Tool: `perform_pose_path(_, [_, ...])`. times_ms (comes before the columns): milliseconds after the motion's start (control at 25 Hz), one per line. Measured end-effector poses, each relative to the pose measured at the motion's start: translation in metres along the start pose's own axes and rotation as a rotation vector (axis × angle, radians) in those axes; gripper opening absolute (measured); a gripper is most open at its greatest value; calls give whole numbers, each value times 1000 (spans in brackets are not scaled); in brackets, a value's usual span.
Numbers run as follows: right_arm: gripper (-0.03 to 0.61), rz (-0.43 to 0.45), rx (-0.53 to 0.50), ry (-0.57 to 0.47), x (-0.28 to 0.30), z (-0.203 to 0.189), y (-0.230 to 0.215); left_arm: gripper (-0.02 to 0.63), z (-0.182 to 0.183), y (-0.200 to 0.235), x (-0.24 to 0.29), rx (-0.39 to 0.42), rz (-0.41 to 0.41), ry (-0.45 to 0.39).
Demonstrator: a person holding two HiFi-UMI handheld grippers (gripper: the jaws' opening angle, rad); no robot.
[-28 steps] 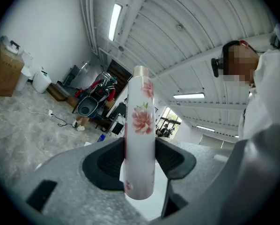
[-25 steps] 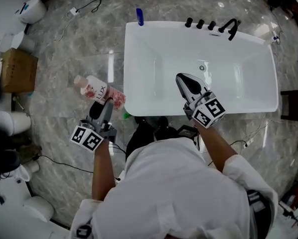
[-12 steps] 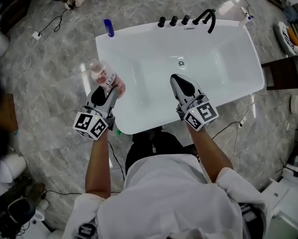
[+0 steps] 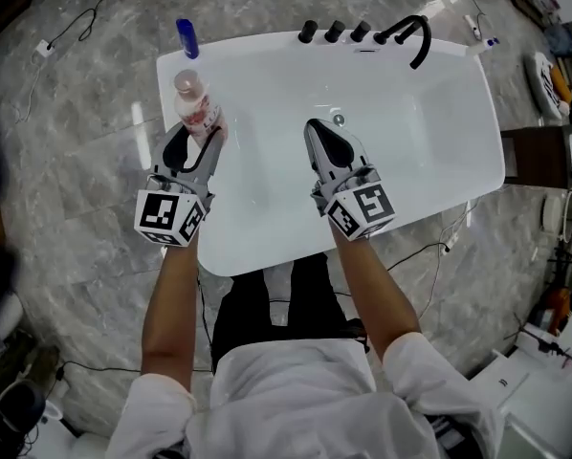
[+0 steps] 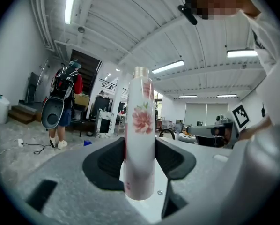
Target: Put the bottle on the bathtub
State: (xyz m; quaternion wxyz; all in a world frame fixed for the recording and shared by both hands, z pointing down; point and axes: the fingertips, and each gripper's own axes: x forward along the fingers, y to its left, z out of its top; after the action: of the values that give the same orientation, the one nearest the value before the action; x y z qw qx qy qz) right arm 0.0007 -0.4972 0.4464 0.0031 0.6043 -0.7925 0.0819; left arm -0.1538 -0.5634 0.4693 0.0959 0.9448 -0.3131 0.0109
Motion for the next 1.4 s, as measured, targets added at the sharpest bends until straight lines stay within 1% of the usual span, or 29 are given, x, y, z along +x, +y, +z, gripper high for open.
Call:
perform_pose_path(120, [17,10,-5,7,22,-21,-28,206,-18,7,30,4,43,-15])
perform_pose_path(240, [17,25,-22,35,46,-48,-55,206,-39,22,54,-1,108,-25])
perform_pose_path(360, [17,2,-40,68,69,-81,-83,206,-65,36,76,35,167,12])
perform_pose_path(440, [17,-14,-42,71,85,-99,-103,206,-79,46,91,54,196,37])
perform_pose_path(600, [17,-35,-85,93,111,-129,-146,206,-109,62,132,24,238,31])
perform_pose_path(680, [17,-30,-106,119,120,-143,-161,206,-125,69,154,22,244,42])
perform_pose_path(800, [17,8,-152,144,136,-156,-174,206,-142,81,187,59,241,65])
perform_pose_path(920, [17,23,-155,155,151,-167,-189,206,-154,91,217,72,231,63])
perform_pose_path(1040, [17,24,-140,157,161,-177,-200,206,-163,103,241,59,228,47])
perform_pose_path(1200, [17,18,-132,160,171,-188,-211,206,-165,116,267,43,238,7])
perform_pose_path(1400, [17,21,-157,155,176,-198,-213,206,-169,127,299,87,219,-21])
